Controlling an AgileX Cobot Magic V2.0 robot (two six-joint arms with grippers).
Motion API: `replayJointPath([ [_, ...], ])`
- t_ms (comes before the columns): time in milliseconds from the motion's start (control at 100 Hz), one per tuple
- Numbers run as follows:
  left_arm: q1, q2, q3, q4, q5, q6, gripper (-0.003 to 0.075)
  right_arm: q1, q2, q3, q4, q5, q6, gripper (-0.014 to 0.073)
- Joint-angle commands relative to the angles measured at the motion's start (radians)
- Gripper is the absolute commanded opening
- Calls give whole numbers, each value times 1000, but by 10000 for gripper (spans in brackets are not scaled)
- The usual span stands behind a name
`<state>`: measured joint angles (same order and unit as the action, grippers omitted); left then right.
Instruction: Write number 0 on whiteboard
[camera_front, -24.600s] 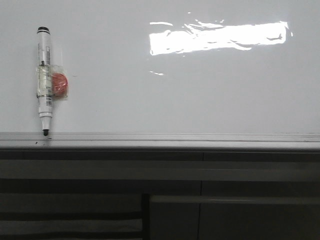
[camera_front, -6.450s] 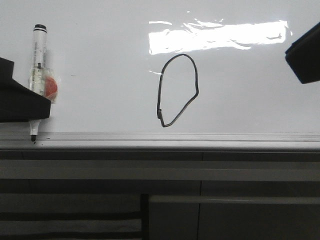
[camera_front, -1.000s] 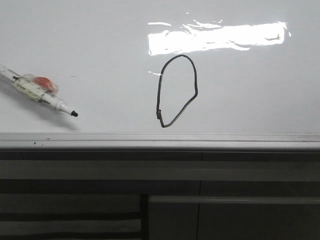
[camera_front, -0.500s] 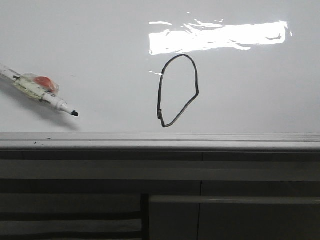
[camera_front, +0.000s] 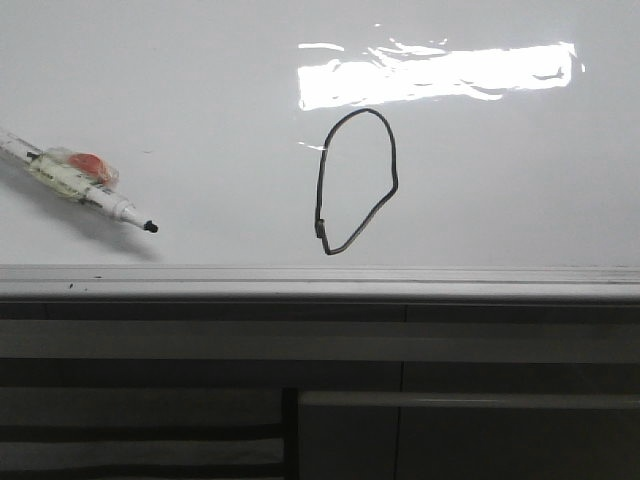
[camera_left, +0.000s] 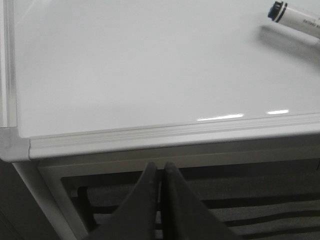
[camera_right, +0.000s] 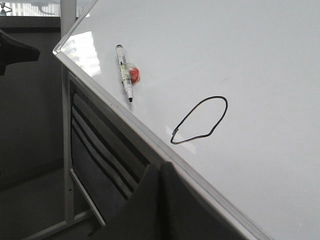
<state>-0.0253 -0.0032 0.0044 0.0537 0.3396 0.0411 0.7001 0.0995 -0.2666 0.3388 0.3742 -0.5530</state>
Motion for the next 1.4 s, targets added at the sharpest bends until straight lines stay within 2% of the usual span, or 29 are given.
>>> replayJointPath([
  [0,-8,-27,32,-16,-55,-3,-20,2,8,-10,12,-85,-4,-69],
  [180,-8,-27,32,-16,-55,-3,-20,2,8,150,2,-200,-4,-69],
  [310,-8,-27,32,-16,-55,-3,-20,2,8,296,-14,-349,114,-69],
  [350,-8,-27,32,-16,-55,-3,-20,-4,8,288,-62,-290,127,-69],
  [420,-8,-27,32,-16,-57,-3,-20,-37,-2,290,-125,-280,167,-69],
  [490,-8,-27,32,-16,-60,-3,-20,-112,-45,290,-201,-266,211,-69],
  [580,-8,-27,32,-16,-60,-3,-20,-263,-125,290,-268,-200,257,-69],
  [780,-8,-27,32,-16,-62,-3,-20,-625,-129,290,-274,-73,304,-69],
  [970,-8,-27,32,-16,-62,-3,-20,-792,-129,290,-276,-61,304,-69],
  [1390,-8,-27,32,-16,-62,-3,-20,-817,-129,290,-276,-61,304,-69],
])
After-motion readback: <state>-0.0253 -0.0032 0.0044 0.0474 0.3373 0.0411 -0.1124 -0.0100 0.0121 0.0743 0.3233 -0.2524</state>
